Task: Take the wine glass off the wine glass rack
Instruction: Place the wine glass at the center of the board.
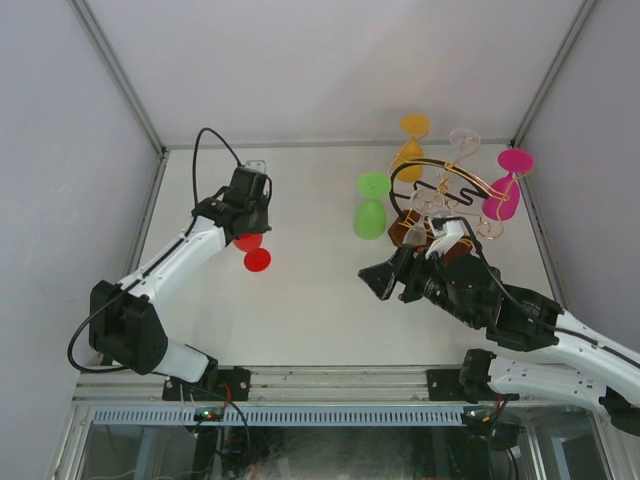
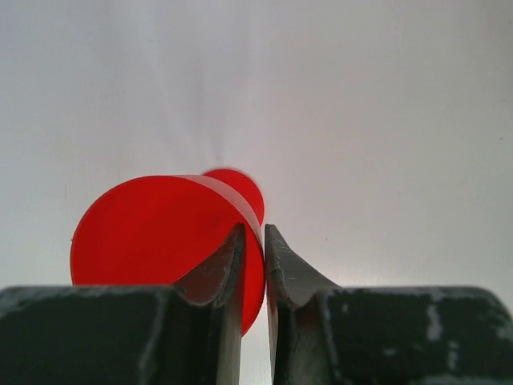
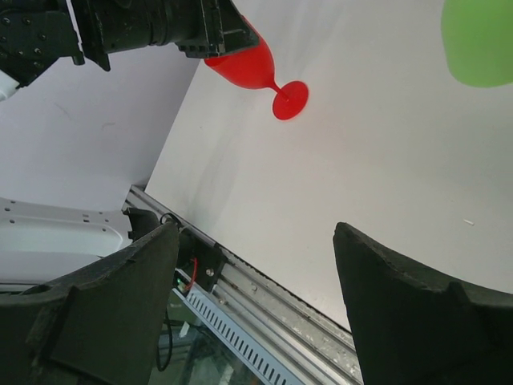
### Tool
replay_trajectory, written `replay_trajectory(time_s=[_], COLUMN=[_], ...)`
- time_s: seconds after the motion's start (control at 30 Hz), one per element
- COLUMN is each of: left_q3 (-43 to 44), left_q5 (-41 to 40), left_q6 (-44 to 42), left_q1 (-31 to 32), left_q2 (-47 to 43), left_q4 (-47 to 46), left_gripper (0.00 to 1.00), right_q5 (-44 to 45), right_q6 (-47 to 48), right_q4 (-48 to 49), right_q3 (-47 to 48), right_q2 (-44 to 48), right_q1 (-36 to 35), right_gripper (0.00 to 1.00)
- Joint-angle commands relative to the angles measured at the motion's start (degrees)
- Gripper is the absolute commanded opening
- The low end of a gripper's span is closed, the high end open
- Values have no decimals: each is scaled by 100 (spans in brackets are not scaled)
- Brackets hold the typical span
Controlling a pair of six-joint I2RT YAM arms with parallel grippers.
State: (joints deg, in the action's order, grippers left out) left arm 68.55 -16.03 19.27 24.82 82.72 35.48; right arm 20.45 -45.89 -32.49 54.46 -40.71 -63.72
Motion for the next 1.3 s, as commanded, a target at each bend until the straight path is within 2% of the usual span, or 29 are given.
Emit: replay_trajectory(time_s=[0.0, 0.1, 0.23, 0.3, 0.4, 0.6, 0.63, 0.73, 0.9, 1.07, 1.27], left_q3=[457, 534, 542, 570, 571, 473, 417, 215, -295, -1070, -1531], left_q5=[256, 300, 422, 479, 491, 536, 437, 452, 614, 214, -271], left_q6=[-255, -265, -311, -327, -336, -488, -486, -415, -147, -132, 71], left_q1=[-47, -43, -45, -47, -47, -48, -47, -96, -109, -109, -125], left_q2=[47, 95, 12, -49, -194, -665, -773, -1295, -2249, -3188, -3940], left_q4=[7, 115, 143, 183, 242, 238, 221, 93, -84, -348, -79], left_gripper=[21, 22, 30, 31, 32, 42, 44, 60, 72, 87, 90], right_q5=[81, 62, 86, 114, 161, 151, 158, 306, 921, 1370, 764], right_q6=[-52, -50, -25, 7, 53, 316, 382, 665, 1187, 1276, 668], right_q4=[0, -52, -124, -159, -194, -205, -198, -179, -300, -480, -702], right_q3=[21, 22, 30, 37, 75, 314, 365, 536, 902, 1160, 1130], right_q2=[48, 20, 49, 67, 89, 70, 60, 48, 21, 10, 44], right_q1=[52, 68, 108, 143, 227, 380, 393, 434, 607, 1113, 2225], right_gripper=[78, 78, 78, 77, 78, 77, 77, 77, 77, 74, 70])
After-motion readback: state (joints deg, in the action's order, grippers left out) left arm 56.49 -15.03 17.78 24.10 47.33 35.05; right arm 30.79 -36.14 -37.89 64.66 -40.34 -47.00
